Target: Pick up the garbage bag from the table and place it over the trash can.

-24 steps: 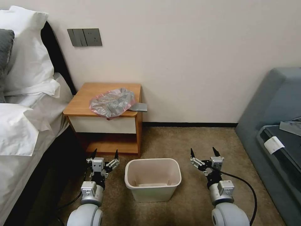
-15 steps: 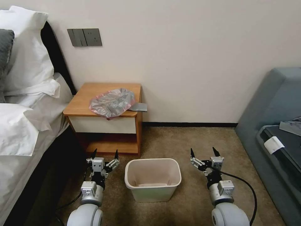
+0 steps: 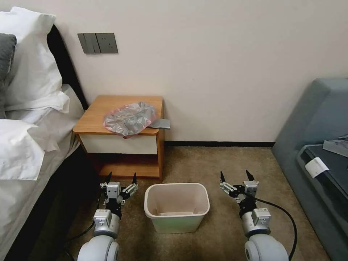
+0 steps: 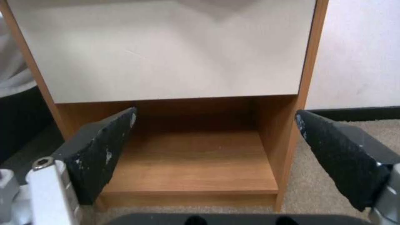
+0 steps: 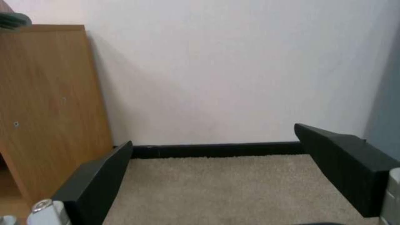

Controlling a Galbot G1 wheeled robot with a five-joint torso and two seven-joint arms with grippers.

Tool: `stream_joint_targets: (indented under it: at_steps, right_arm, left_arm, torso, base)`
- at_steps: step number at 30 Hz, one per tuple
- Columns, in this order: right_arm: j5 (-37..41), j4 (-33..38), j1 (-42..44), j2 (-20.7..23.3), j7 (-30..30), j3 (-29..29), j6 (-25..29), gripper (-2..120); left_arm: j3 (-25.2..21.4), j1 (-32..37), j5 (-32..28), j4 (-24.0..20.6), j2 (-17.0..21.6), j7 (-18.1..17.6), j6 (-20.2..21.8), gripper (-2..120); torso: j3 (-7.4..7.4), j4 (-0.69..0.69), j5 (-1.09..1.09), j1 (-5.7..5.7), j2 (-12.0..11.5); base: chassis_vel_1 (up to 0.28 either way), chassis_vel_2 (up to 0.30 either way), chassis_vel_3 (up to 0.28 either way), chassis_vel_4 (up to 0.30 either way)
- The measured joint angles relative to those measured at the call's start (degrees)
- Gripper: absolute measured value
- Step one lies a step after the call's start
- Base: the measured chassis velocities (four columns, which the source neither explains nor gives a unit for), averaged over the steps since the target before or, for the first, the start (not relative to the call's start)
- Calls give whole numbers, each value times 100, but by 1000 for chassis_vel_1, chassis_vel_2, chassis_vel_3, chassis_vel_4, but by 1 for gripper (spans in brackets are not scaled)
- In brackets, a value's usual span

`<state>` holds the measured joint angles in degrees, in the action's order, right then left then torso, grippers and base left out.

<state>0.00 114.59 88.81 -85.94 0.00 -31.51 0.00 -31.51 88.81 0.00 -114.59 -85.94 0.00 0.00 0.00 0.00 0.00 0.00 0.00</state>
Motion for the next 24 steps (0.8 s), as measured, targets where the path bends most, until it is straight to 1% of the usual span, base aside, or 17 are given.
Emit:
stream_joint_targets:
  at_steps: [5,8,9,10,11,13,15,16,18,20,21,23,24]
  right_arm:
    - [-69,166,171,-26,46,53,135,100]
    - [-365,830,918,-158,232,306,694,100]
    - [-365,830,918,-158,232,306,694,100]
    - [-433,985,1086,-191,274,364,825,100]
    - [-503,1061,1199,-235,278,442,863,100]
    - [-549,1064,1228,-272,266,541,850,100]
    - [-549,1064,1228,-272,266,541,850,100]
    - [-555,1018,1176,-248,302,568,858,100]
    - [-523,870,1014,-111,415,572,960,100]
    - [-523,870,1014,-111,415,572,960,100]
    - [-466,703,806,79,464,526,1112,100]
    - [-487,498,512,296,563,464,1321,100]
    - [-487,498,512,296,563,464,1321,100]
  left_arm:
    - [-33,-1,-51,0,20,0,-24,100]
    - [-339,-18,-557,-53,233,-38,-300,100]
    - [-339,-18,-557,-53,233,-38,-300,100]
    - [-464,-27,-768,-80,322,-59,-421,100]
    - [-636,-35,-1071,-117,443,-83,-587,99]
    - [-893,-52,-1505,-172,626,-124,-831,99]
    - [-893,-52,-1505,-172,626,-124,-831,99]
    - [-1046,-65,-1756,-207,733,-156,-971,99]
    - [-1077,-66,-1834,-213,758,-156,-1011,100]
    - [-1077,-66,-1834,-213,758,-156,-1011,100]
    - [-1082,-66,-1840,-215,761,-157,-1015,100]
    - [-1067,-60,-1869,-216,772,-158,-1015,100]
    - [-1067,-60,-1869,-216,772,-158,-1015,100]
  torso:
    - [0,2,0,0,0]
    - [0,-2,-1,0,0]
    - [0,-2,-1,0,0]
    - [0,-3,-2,0,0]
    - [-1,-1,-6,0,0]
    - [0,0,0,-1,0]
    - [0,0,0,-1,0]
    - [0,0,-1,0,0]
    - [-1,0,-3,-1,0]
    - [-1,0,-3,-1,0]
    - [0,0,-1,0,0]
    - [0,-1,-2,-1,0]
    - [0,-1,-2,-1,0]
  base:
    - [0,0,0,0]
    - [0,0,0,0]
    - [0,0,0,0]
    - [0,0,0,0]
    - [0,0,0,0]
    - [0,0,0,0]
    - [0,0,0,0]
    - [0,0,0,0]
    - [0,0,0,0]
    - [0,0,0,0]
    - [0,0,0,0]
    - [0,0,0,0]
    - [0,0,0,0]
